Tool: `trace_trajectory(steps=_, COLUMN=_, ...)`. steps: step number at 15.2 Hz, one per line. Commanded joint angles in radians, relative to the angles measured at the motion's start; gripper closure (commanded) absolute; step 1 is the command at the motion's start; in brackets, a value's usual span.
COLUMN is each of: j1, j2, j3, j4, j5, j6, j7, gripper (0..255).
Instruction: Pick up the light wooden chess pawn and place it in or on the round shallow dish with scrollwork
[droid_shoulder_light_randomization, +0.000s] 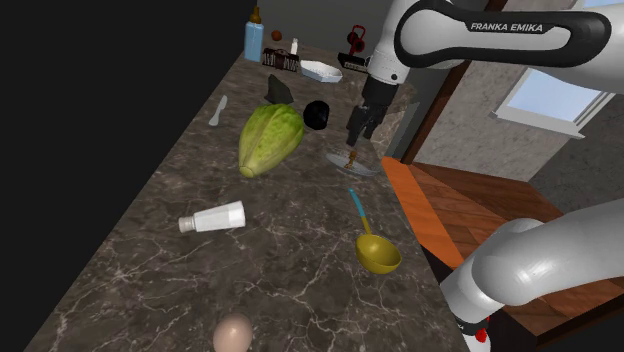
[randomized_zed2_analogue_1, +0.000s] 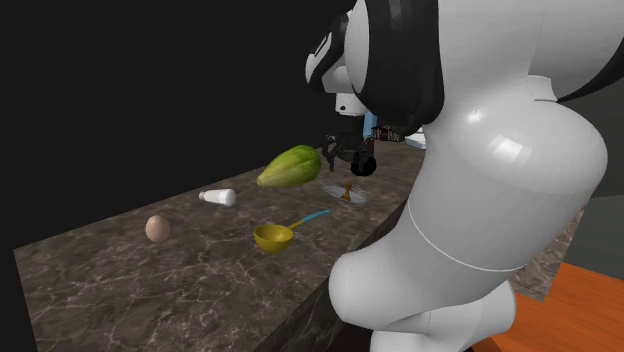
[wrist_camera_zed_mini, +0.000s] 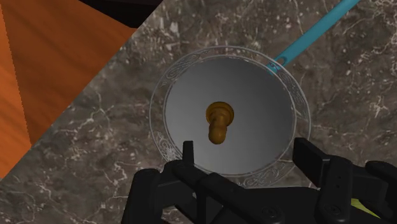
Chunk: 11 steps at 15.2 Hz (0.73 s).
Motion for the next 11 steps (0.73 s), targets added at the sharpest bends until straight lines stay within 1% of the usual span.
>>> trace_trajectory(steps=1, j1=0.000, j2=0.000, j3=0.000, j4=0.000, j5=0.000, j6=0.000, j7=0.000, gripper=0)
trace_trajectory(steps=2, j1=0.000, j2=0.000, j3=0.000, j4=0.000, j5=0.000, j6=0.000, j7=0.000, gripper=0)
trace_trajectory(steps=6, j1=-0.004, j2=0.007, j3=-0.008, j4=0.133, j5=-0.007, j6=-0.126, j7=0.003, gripper=0)
trace_trajectory(steps=11, j1=-0.004, j2=0.007, j3=-0.008, j4=0.133, j5=-0.007, j6=-0.126, j7=0.003, gripper=0)
